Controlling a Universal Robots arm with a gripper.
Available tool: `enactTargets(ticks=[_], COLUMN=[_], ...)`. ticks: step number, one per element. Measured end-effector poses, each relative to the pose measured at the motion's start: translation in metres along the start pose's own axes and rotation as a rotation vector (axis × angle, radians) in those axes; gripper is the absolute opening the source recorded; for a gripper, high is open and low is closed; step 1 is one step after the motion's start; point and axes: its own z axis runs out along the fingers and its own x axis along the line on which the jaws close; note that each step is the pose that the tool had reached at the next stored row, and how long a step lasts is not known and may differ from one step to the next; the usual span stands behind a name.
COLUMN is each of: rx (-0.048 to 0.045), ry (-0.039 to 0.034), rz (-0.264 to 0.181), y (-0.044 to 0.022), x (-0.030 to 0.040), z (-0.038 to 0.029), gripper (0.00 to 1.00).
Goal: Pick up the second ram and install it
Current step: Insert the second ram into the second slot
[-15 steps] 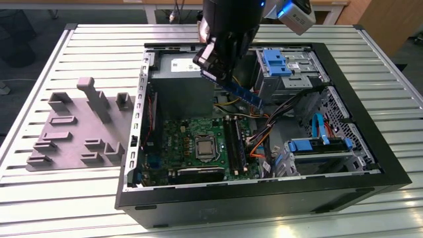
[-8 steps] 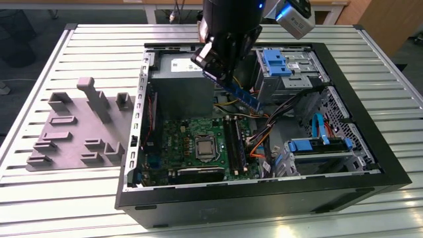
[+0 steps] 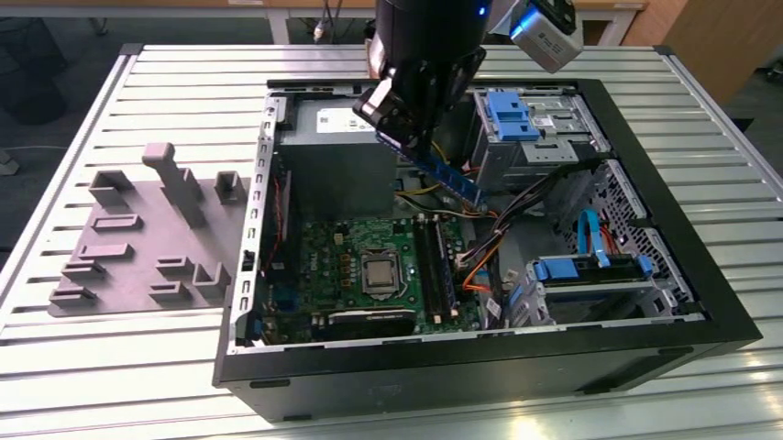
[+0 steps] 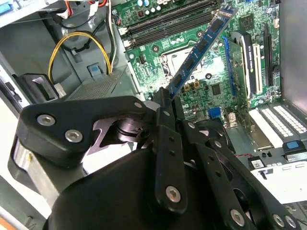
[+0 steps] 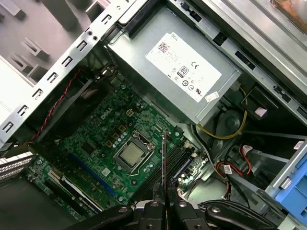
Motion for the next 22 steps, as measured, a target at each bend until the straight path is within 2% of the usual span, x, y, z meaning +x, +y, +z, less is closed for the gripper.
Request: enactTargets(ticks=[22], rx=[0.0219], ry=[-0.0065], rz=[0.374], y=[-0.0001], x=[0.0001], z=[0.0025], gripper=[0.14])
